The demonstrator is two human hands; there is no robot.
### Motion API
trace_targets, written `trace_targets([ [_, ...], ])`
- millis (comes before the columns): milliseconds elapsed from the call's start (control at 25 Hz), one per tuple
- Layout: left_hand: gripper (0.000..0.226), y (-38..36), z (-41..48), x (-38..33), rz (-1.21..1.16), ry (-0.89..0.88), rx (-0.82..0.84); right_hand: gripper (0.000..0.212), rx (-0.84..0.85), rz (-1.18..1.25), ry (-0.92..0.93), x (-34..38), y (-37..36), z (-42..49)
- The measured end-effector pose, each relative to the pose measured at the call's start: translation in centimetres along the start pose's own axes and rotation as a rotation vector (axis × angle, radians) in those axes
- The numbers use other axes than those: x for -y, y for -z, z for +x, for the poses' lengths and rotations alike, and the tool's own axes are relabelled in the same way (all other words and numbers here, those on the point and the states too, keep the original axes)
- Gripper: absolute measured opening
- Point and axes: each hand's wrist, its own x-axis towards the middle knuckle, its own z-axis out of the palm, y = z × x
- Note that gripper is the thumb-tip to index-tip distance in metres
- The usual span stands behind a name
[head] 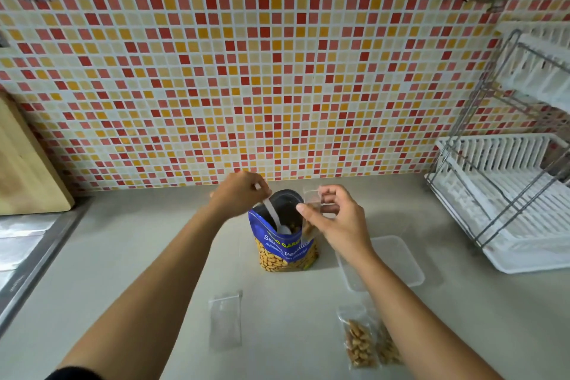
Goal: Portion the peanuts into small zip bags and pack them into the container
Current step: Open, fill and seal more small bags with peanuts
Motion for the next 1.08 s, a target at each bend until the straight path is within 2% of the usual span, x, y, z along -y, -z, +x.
trace_targets([
  [80,0.020,-1.3,0.1,0.7,0.053,0.020,0.051,0.046,0.002,-0.026,0.002,0.1,0.4,-0.1],
  [120,0.023,-1.5,0.1,0.9,0.045,0.025,0.022,0.047,-0.006,-0.037,0.003,0.1,0.6,-0.1],
  [200,0.030,-1.7,-0.7,0.5,-0.038,0.016,-0.152,0.049,-0.044,-0.047,0.001,0.2,1.1,-0.1],
  [280,0.026,-2.0,-2.5,-0.4,-0.168,-0.036,-0.369,0.053,-0.092,-0.050,-0.002,0.6,1.4,0.1],
  [320,0.027,-2.4,-3.6,-0.8,-0.257,-0.059,-0.400,0.055,-0.111,-0.048,-0.003,0.8,1.3,0.3],
  [360,0.028,-2.8,-4.7,-1.2,-0.373,-0.077,-0.357,0.058,-0.122,-0.048,-0.001,1.2,1.2,0.4],
  [480,0.032,-4.7,-7.1,-2.7,-0.613,-0.114,-0.055,0.067,-0.101,-0.037,-0.013,2.0,0.8,0.6],
  [600,0.019,-6.5,-7.4,-3.2,-0.690,-0.044,-0.029,0.068,0.050,-0.006,-0.091,2.3,1.1,0.1],
  [680,0.009,-7.2,-7.7,-3.4,-0.866,0.015,0.018,0.053,0.183,0.113,-0.166,2.0,2.0,-0.2],
  [760,0.005,-7.7,-8.5,-3.7,-1.033,0.033,0.117,0.027,0.248,0.184,-0.177,1.2,3.3,-0.4],
  [920,0.011,-10.2,-10.4,-3.5,-1.011,0.031,0.225,0.004,0.283,0.145,-0.186,-1.3,4.5,-1.7],
  [1080,0.021,-14.6,-12.1,-1.6,-0.906,0.176,0.287,0.008,0.328,-0.130,-0.182,-4.6,4.0,-3.9],
])
